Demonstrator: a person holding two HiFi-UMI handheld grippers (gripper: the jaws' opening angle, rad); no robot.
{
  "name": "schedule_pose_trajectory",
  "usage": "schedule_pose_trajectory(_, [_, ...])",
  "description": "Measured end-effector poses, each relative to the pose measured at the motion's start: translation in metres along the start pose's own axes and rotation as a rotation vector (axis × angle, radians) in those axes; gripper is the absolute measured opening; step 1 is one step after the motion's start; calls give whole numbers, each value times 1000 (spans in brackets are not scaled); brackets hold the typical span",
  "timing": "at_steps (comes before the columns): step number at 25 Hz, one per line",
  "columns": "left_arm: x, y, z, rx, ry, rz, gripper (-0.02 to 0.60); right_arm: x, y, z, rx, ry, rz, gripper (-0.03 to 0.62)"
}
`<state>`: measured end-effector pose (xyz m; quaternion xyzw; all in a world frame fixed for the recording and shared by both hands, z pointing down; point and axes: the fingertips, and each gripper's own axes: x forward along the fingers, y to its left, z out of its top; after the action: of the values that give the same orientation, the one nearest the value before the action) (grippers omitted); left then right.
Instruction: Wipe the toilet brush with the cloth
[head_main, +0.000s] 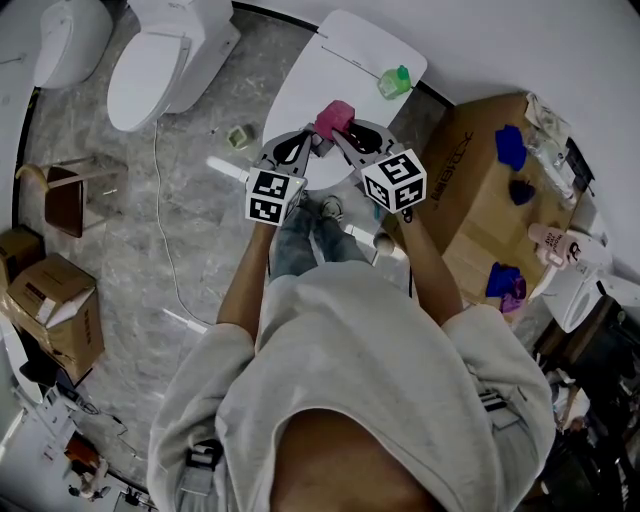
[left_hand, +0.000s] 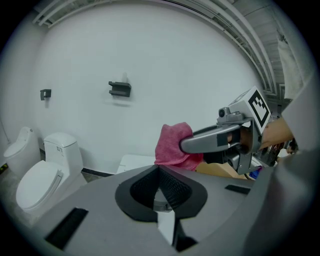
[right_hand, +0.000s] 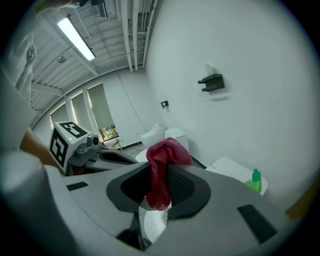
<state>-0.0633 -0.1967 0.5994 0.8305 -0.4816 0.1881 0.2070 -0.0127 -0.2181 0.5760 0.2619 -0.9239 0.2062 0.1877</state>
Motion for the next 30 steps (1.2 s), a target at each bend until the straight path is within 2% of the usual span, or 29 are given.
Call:
schedule_pose_trajectory(13, [-1,3,-1,-9,-2,12,18,27,-4,-36,35,128,95,100])
schedule_pose_trajectory(24, [2,2,1,-11,-1,11,18,44,-19,-64,28,223,132,100])
schedule_pose_trajectory(30, [2,1,2,-16,-3,12,18,50,-29,-81,59,261,116,100])
